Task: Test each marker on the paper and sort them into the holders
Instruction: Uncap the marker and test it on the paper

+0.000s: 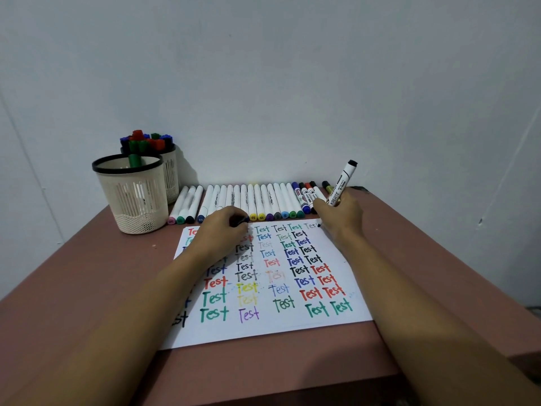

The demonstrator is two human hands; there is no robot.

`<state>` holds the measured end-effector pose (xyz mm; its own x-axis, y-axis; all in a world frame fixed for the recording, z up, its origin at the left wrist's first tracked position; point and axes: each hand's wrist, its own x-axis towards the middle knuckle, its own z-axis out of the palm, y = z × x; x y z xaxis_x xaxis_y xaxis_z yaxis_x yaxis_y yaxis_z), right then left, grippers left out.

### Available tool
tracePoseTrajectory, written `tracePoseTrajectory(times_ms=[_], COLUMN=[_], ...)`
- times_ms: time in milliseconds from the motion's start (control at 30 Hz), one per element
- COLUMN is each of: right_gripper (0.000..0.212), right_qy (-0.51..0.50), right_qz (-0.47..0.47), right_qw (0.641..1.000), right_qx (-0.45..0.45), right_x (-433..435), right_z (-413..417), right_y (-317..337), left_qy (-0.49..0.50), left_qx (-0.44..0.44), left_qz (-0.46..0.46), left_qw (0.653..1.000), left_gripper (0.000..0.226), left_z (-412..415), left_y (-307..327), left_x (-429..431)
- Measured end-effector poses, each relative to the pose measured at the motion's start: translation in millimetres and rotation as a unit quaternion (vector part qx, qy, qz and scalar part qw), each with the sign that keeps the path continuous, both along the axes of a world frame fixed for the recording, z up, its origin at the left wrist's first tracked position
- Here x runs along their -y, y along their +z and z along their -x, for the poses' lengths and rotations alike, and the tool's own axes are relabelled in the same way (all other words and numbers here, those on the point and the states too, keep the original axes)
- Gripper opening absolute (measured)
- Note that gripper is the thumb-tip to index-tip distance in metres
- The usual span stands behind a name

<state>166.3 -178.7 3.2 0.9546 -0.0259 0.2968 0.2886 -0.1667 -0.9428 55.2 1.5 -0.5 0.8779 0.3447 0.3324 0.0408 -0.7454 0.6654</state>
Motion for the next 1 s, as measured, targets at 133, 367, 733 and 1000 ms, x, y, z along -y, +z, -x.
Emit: tracePoseTrajectory(times_ms=[133,367,733,1000], right_gripper=[0.014,0.017,0.008,0.015], right_qy=[-0.003,0.0,0.128,0.297], right_qz=[0.002,0.014,-0.18,-0.21], right_qw=[1.0,1.0,0.972,0.927], right_qx=[-0.002,0.004,-0.082,-0.087], right_x=[0.9,0.6,-5.6,-21.6], right_z=[-1.4,0.6,12.1,40.1], right_y=[-1.3,-0.7,14.6,21.0], left_qy=[0.002,-0.003,-0.028,-0.04], left_qx=[0.003,0.016,0.065,0.088], left_qz=[-0.003,-0.008,-0.014,-0.007], left_qw=[1.0,1.0,0.997,0.995], left_gripper=[0.027,0.027,0.027,0.021], left_z=[0.1,0.9,5.7,5.5], left_y=[-0.4,-0.4,3.2,4.2], left_x=[0.7,3.3,9.0,14.0])
